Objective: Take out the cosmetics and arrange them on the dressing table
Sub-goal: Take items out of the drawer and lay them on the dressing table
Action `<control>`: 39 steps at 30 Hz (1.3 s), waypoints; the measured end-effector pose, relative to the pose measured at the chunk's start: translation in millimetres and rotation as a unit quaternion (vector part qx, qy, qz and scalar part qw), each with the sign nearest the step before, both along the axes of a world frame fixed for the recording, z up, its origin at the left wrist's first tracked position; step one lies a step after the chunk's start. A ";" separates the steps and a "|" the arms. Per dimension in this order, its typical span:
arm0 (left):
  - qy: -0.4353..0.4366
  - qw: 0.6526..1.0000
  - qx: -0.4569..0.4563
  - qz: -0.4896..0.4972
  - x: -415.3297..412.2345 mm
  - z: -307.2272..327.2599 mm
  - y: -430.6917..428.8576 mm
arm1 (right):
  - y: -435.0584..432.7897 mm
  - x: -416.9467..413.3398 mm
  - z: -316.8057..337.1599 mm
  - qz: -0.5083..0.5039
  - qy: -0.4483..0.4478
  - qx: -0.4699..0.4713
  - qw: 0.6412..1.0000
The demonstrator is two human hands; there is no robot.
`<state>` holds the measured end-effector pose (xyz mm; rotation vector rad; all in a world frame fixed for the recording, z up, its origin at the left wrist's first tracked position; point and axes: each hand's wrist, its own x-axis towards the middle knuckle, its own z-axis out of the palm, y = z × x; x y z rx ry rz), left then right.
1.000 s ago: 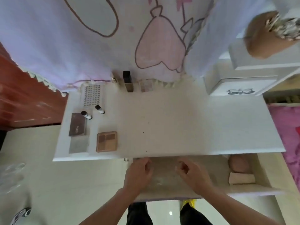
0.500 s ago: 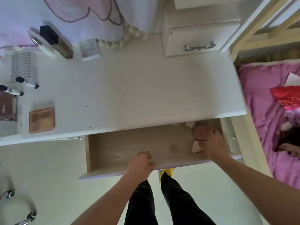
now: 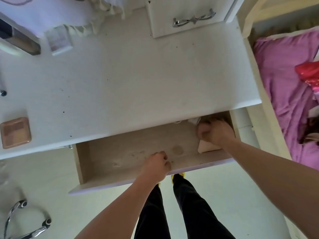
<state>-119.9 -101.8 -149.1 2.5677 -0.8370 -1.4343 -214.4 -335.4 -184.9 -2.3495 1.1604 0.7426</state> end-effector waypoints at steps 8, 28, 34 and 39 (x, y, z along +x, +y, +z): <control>-0.021 0.998 -0.004 -0.064 -6.7 1.6 -31.2 | -4.1 -44.8 57.0 -0.106 -0.166 0.014 0.980; 0.013 0.977 -0.122 -0.172 -60.1 -41.8 -139.9 | -22.1 -106.8 57.6 -0.418 -0.293 0.054 0.858; -0.030 0.995 -0.061 -0.079 -27.3 9.3 -84.5 | -8.2 -86.1 86.2 -0.377 -0.289 0.106 0.873; -0.033 0.997 -0.075 0.016 10.3 56.7 -25.0 | 11.9 -44.2 115.7 -0.310 -0.272 0.125 0.902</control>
